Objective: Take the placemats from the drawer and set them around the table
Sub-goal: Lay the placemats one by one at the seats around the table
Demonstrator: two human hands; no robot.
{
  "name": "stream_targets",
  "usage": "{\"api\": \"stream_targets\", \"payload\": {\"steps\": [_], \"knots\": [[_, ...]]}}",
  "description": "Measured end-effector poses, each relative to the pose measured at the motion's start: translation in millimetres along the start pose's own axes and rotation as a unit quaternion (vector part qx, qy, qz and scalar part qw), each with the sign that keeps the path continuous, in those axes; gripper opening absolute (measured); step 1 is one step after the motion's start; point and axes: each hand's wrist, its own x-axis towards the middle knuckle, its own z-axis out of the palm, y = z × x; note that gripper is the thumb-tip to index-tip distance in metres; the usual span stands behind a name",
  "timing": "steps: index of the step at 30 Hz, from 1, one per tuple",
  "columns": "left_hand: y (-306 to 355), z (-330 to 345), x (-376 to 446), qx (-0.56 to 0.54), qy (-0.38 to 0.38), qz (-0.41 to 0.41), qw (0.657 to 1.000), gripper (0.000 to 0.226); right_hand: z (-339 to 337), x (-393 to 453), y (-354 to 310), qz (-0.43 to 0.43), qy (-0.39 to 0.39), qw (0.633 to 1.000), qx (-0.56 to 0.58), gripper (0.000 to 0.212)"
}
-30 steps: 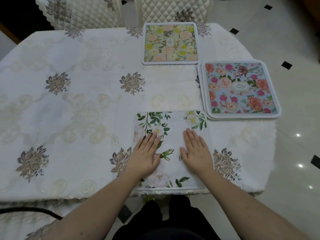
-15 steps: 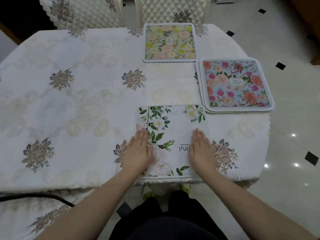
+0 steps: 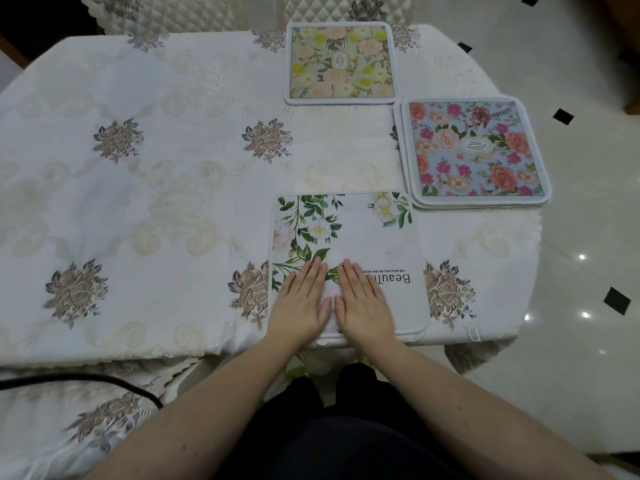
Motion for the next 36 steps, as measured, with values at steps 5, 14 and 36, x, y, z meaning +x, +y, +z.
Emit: {"api": "stream_targets", "payload": {"steps": [5, 14, 36], "knots": [[-11, -7, -3, 0.006, 0.002, -0.013, 1.000, 0.069, -11, 0, 29, 0.009, 0.000, 1.000, -0.020, 0.057], [-54, -25, -2, 0.039, -0.006, -0.057, 0.998, 0.072, -33, -5, 91, 0.069, -0.017, 0.997, -0.008, 0.059], [57, -137, 69, -0.005, 0.045, -0.086, 0.995, 0.056, -144, -2, 99, 0.115, -0.004, 0.992, 0.043, 0.061]]}}
